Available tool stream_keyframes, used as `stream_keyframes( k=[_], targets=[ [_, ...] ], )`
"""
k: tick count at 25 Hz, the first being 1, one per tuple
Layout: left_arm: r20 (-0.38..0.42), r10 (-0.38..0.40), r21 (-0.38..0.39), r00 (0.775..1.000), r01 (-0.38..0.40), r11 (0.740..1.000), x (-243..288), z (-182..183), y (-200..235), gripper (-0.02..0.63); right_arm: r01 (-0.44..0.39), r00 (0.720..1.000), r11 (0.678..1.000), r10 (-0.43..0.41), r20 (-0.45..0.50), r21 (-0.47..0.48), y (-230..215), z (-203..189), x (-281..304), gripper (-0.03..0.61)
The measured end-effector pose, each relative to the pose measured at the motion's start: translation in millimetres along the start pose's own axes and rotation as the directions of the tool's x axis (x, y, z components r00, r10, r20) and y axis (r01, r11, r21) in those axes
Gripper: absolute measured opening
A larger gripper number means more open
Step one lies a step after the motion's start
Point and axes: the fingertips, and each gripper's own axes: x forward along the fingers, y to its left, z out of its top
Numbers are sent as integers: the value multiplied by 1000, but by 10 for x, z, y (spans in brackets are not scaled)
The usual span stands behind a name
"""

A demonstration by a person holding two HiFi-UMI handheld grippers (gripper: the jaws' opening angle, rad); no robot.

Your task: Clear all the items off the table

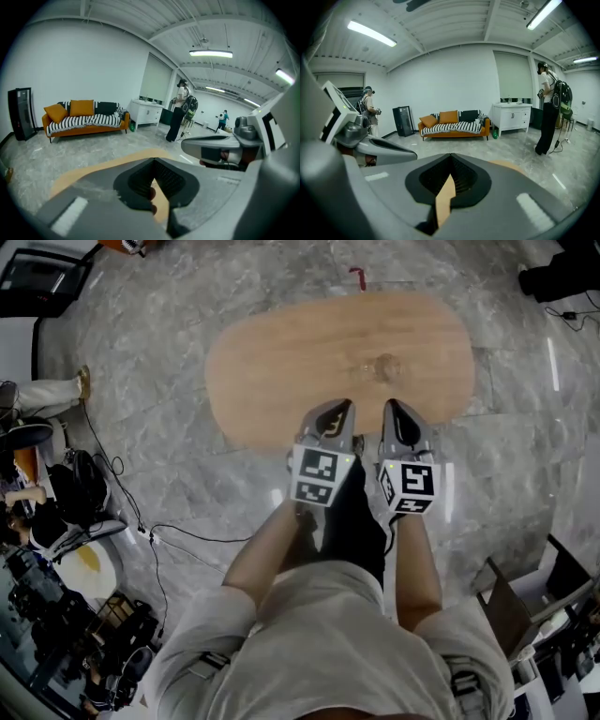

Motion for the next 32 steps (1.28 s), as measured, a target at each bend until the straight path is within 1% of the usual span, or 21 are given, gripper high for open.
stream_keyframes(
  k=[4,8,12,15,18,21,26,29,32],
  targets=[
    [-46,-12,-12,999,11,1000,228,-96,-78,21,-8,999,1000,9,-38,16,-165,-122,139,6],
    [-67,-6,-19,998,4,1000,622,-117,-81,20,-21,997,1000,22,-69,15,-455,-232,386,6],
    [-108,6,-60,994,-13,998,1102,-293,38,20,-47,991,999,50,-127,27,-743,-552,768,6],
    [-137,5,-72,991,-15,997,1388,-469,19,20,-52,986,998,58,-156,44,-935,-824,938,6],
    [-151,8,-77,989,-20,997,1600,-650,37,20,-68,980,996,77,-181,54,-1014,-1056,1078,6],
    [-159,26,-95,987,-41,995,1772,-810,90,21,-98,975,994,107,-195,55,-1049,-1217,1206,6],
    [-171,41,-118,984,-61,991,1960,-1061,191,21,-105,968,994,112,-224,42,-1089,-1475,1360,6],
    [-182,48,-99,982,-67,993,2077,-1208,224,21,-110,958,993,114,-264,31,-1167,-1704,1438,6],
    [-194,54,-85,980,-71,994,2254,-1340,261,20,-110,951,993,116,-287,40,-1302,-1910,1531,6]
  ],
)
